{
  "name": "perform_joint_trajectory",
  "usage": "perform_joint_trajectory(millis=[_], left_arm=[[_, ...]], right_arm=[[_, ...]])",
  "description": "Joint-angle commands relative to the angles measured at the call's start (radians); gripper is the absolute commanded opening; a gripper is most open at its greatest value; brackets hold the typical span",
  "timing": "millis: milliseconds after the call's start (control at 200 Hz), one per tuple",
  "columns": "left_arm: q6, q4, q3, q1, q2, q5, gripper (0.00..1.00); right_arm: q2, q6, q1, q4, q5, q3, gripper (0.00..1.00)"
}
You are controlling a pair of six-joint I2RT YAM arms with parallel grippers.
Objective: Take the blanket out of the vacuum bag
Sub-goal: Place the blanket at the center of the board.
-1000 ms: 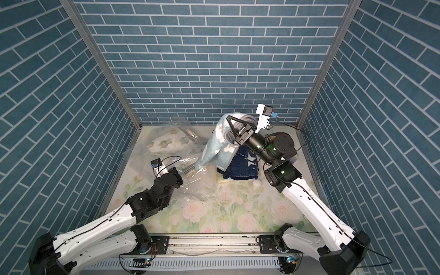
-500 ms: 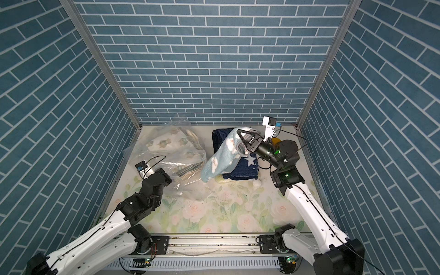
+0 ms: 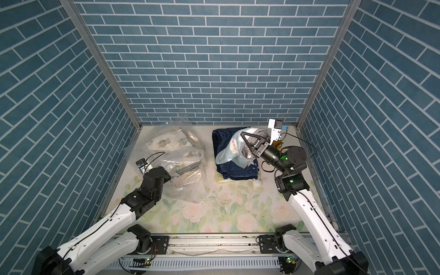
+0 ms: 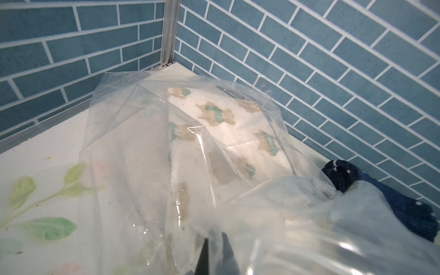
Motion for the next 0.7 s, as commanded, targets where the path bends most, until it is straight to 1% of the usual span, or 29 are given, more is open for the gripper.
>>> perform_joint_trajectory(millis=[0, 65, 165, 275, 305, 335, 380, 445, 475, 510, 545, 575, 625, 655, 695], left_arm=[[-0.018, -0.018, -0.039, 0.009, -0.063, 0.000, 0.00], [-0.022, -0.027, -0.049, 0.009, -0.089, 0.005, 0.00], [-0.025, -0.029, -0.051, 0.009, -0.097, 0.011, 0.00], [-0.021, -0.022, -0.029, 0.009, -0.075, 0.019, 0.00], [-0.016, -0.023, -0.020, 0.009, -0.068, 0.022, 0.00], [-0.011, -0.021, -0.012, 0.010, -0.062, 0.026, 0.00], [-0.003, -0.018, 0.000, 0.009, -0.055, 0.028, 0.00], [0.004, -0.013, 0.008, 0.010, -0.052, 0.031, 0.00], [0.003, -0.011, 0.008, 0.010, -0.054, 0.033, 0.00], [0.003, -0.007, 0.006, 0.009, -0.057, 0.039, 0.00], [0.000, -0.003, -0.001, 0.010, -0.061, 0.045, 0.00], [-0.003, 0.001, -0.009, 0.010, -0.065, 0.051, 0.00], [-0.013, 0.008, -0.025, 0.010, -0.074, 0.064, 0.00], [-0.018, 0.013, -0.035, 0.010, -0.079, 0.073, 0.00], [-0.021, 0.018, -0.044, 0.009, -0.084, 0.082, 0.00]], right_arm=[[0.054, -0.038, -0.032, 0.033, -0.012, 0.004, 0.00], [0.119, -0.042, -0.048, 0.059, -0.027, 0.040, 0.00], [0.252, -0.045, -0.059, 0.101, -0.044, 0.155, 0.00], [0.412, -0.047, -0.067, 0.099, -0.056, 0.372, 0.00], [0.455, -0.048, -0.072, 0.080, -0.056, 0.454, 0.00], [0.477, -0.057, -0.075, 0.058, -0.050, 0.502, 0.00], [0.510, -0.107, -0.081, -0.034, -0.025, 0.615, 0.00], [0.525, -0.184, -0.084, -0.174, 0.037, 0.679, 0.00], [0.522, -0.199, -0.084, -0.212, 0.065, 0.664, 0.00], [0.509, -0.199, -0.083, -0.220, 0.092, 0.609, 0.00], [0.488, -0.192, -0.078, -0.220, 0.129, 0.511, 0.00], [0.463, -0.190, -0.066, -0.218, 0.185, 0.418, 0.00], [0.434, -0.175, -0.035, -0.173, 0.260, 0.251, 0.00], [0.439, -0.155, -0.015, -0.137, 0.274, 0.167, 0.00], [0.475, -0.121, 0.013, -0.078, 0.251, 0.083, 0.00]])
